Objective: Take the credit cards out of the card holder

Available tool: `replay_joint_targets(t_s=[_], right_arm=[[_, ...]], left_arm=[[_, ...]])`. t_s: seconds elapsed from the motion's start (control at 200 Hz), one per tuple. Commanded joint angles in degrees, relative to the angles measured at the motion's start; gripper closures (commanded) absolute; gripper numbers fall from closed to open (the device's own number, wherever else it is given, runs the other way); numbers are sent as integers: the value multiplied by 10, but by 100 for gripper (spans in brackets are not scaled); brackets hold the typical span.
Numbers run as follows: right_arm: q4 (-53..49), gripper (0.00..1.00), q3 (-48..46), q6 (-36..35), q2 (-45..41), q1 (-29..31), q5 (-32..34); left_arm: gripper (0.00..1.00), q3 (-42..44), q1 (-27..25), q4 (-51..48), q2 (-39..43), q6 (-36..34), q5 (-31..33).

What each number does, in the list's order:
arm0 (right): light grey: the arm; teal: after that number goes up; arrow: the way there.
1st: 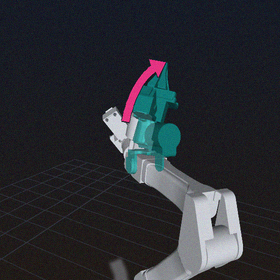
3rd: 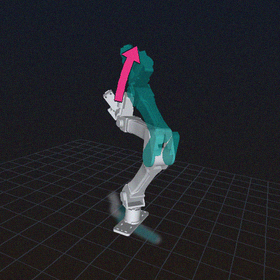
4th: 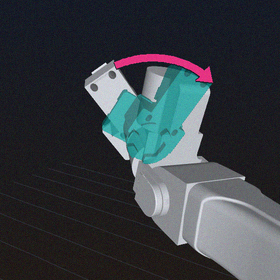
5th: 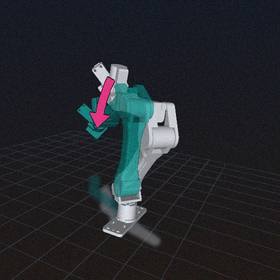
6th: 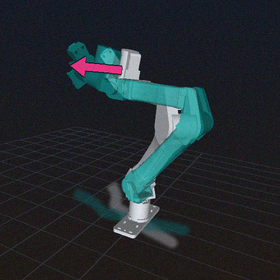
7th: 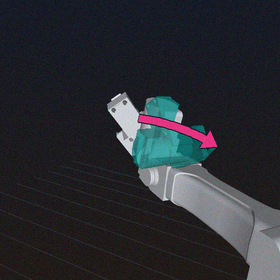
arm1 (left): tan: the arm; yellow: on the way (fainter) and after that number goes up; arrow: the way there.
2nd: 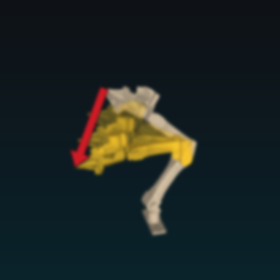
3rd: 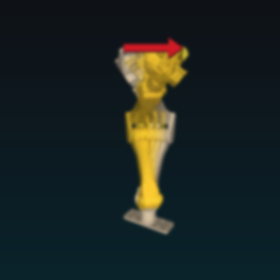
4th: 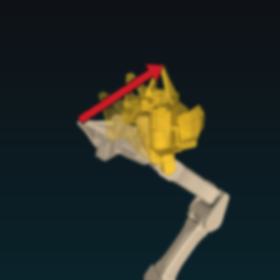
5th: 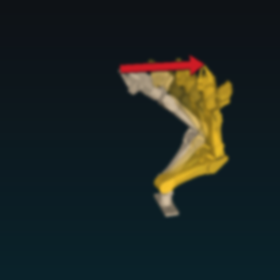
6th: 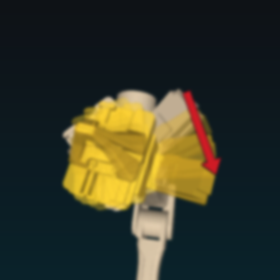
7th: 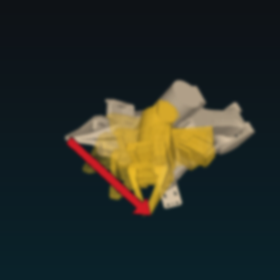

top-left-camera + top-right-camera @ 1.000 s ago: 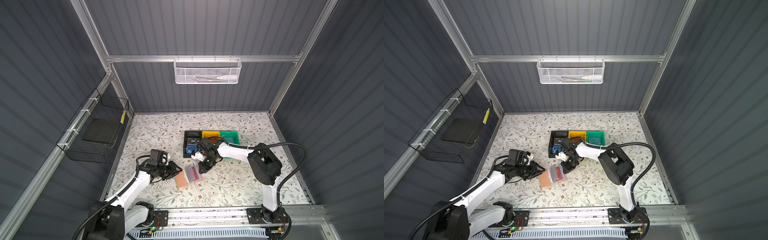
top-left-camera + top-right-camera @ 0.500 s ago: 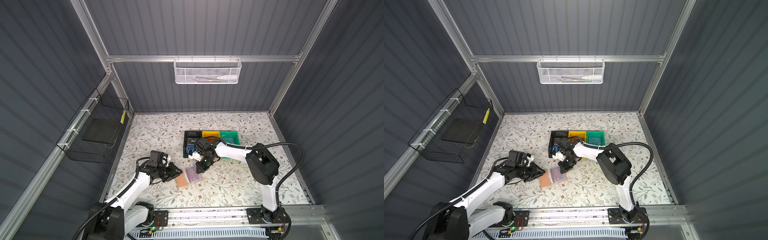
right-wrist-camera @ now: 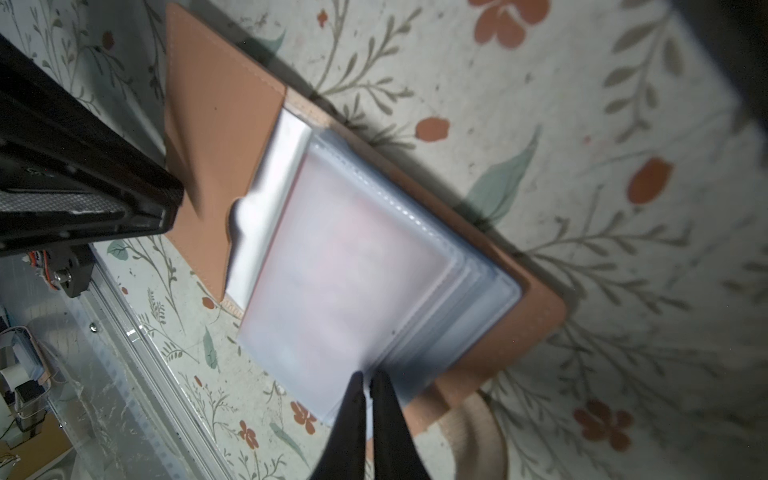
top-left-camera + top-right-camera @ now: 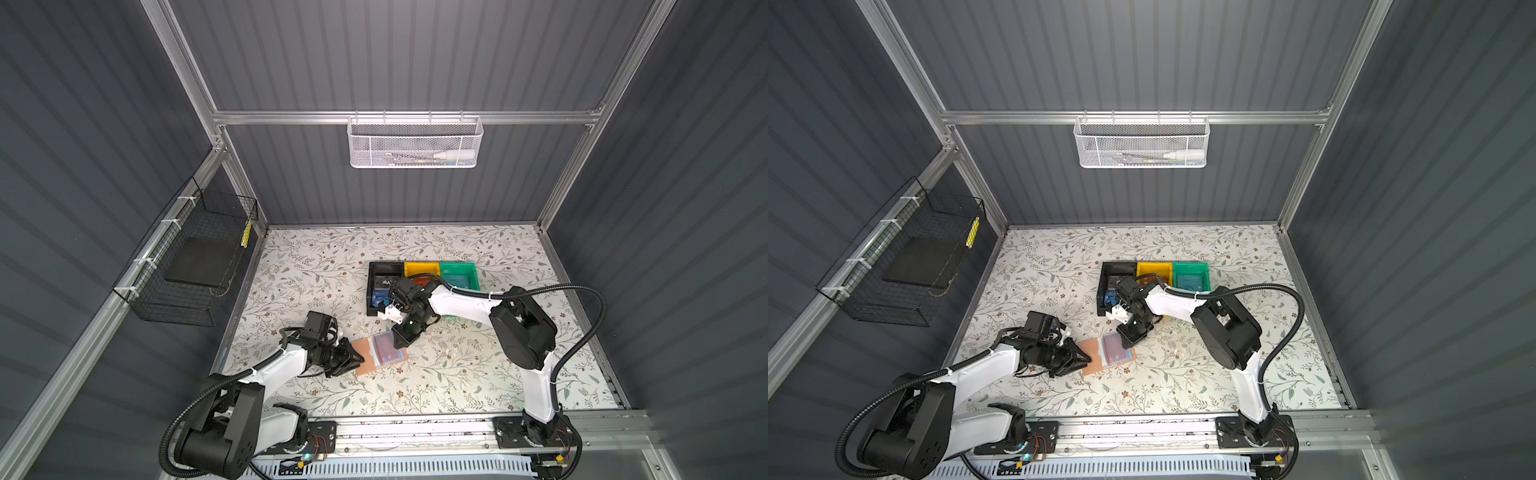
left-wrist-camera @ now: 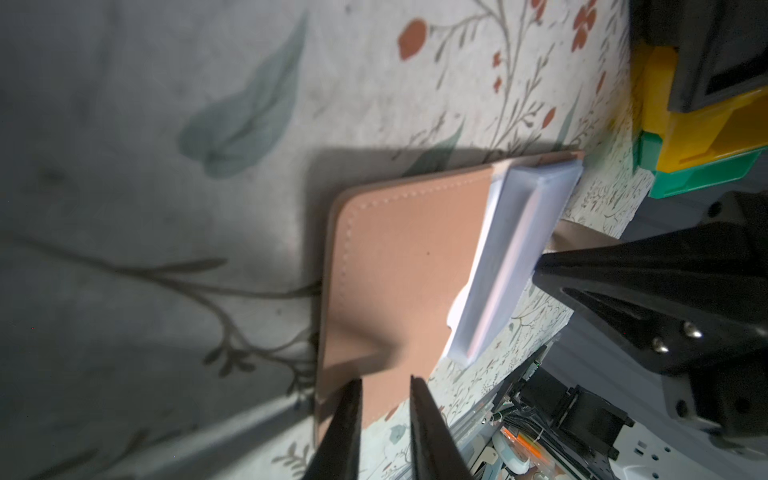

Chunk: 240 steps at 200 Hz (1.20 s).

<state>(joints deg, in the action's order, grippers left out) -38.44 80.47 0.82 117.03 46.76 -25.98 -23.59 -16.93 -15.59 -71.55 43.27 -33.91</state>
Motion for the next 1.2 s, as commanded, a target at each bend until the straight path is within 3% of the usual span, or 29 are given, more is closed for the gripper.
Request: replay_joint_targets(t_s=[0.0, 0.12, 1.196], right_arm=[[-12, 90, -3, -8, 5, 1, 7], [-22, 89, -3, -13, 5, -2, 27], [-14, 87, 20, -10, 27, -3, -14]], left_arm=[[77, 17, 1, 4, -10, 0, 21], [77, 21, 1, 7, -9, 1, 23], [76, 29, 1, 41, -41, 2, 14]])
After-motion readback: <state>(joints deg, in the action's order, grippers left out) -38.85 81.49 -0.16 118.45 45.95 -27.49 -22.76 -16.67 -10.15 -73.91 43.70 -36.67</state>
